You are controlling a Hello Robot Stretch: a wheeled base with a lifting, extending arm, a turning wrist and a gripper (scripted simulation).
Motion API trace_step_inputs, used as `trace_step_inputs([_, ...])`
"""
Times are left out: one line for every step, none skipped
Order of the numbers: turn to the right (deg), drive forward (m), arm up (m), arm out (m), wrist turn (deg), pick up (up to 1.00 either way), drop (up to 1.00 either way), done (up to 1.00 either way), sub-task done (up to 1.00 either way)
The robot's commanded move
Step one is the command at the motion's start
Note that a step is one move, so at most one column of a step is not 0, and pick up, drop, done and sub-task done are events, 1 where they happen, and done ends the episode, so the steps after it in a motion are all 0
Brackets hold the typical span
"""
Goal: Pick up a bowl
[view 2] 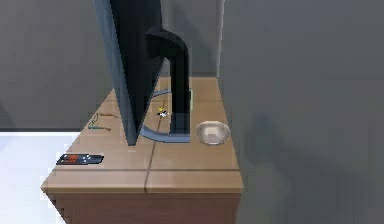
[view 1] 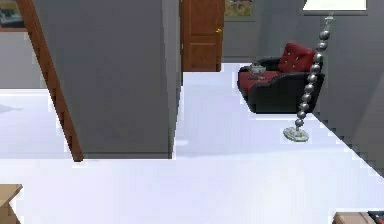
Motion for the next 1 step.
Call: trace_step_inputs([0.0,0.00,0.50,0.00,0.0,0.00,0.00,0.00,0.00])
